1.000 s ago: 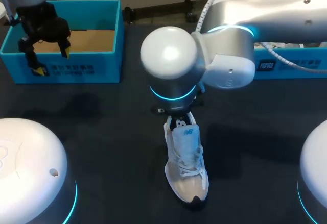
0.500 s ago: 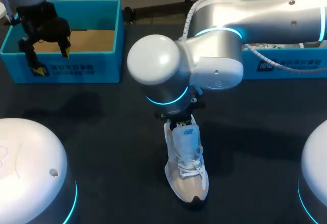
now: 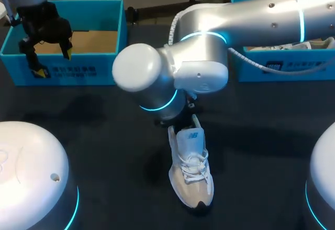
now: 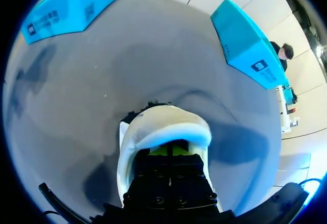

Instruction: Take the shoe out of the shoebox, open the shoe tongue, remove and reinsert the insole, then place the shoe into the shoebox

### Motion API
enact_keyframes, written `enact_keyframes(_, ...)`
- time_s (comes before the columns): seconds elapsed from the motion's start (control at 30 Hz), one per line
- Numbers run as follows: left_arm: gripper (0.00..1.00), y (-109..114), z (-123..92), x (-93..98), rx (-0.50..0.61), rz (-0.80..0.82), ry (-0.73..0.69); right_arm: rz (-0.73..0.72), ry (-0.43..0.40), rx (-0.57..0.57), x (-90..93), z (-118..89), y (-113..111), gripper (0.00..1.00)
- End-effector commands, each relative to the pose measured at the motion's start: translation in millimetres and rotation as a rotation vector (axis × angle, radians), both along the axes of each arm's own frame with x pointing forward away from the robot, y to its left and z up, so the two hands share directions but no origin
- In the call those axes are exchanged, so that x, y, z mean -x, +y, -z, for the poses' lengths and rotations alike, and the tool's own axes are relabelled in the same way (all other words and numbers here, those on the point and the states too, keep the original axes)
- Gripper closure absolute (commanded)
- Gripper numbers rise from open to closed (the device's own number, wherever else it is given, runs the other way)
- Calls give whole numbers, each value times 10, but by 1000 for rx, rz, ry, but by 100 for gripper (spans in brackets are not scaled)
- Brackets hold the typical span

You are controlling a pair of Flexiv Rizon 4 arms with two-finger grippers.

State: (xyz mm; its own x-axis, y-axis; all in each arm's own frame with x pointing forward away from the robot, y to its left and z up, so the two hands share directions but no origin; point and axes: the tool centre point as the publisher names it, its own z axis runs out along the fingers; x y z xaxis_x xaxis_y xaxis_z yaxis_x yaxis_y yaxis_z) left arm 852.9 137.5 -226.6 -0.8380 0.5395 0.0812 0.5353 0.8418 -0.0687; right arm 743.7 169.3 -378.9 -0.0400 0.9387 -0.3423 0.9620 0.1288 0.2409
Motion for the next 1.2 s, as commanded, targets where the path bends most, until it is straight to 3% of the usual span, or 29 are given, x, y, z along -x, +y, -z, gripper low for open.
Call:
enact_keyframes(0.03, 0, 5, 4, 0, -1, 1, 0, 62, -75, 119, 142, -106, 23, 100)
enact_keyframes(0.23, 0, 5, 4, 0, -1, 1, 0, 58, -83, 152, 119, -85, -51, 100)
enact_keyframes(0.47, 0, 5, 4, 0, -1, 1, 0, 61, -18, 213, 51, 222, -110, 100)
enact_keyframes(0.63, 0, 5, 4, 0, -1, 1, 0, 54, 19, 195, 75, 378, -106, 100)
enact_keyframes(0.77, 0, 5, 4, 0, -1, 1, 0, 51, 1, 167, 125, 324, -75, 100)
enact_keyframes(1.03, 0, 5, 4, 0, -1, 1, 0, 41, -102, 211, 167, -38, -86, 100)
enact_keyframes(1.2, 0, 5, 4, 0, -1, 1, 0, 38, -116, 215, 127, -68, -118, 100)
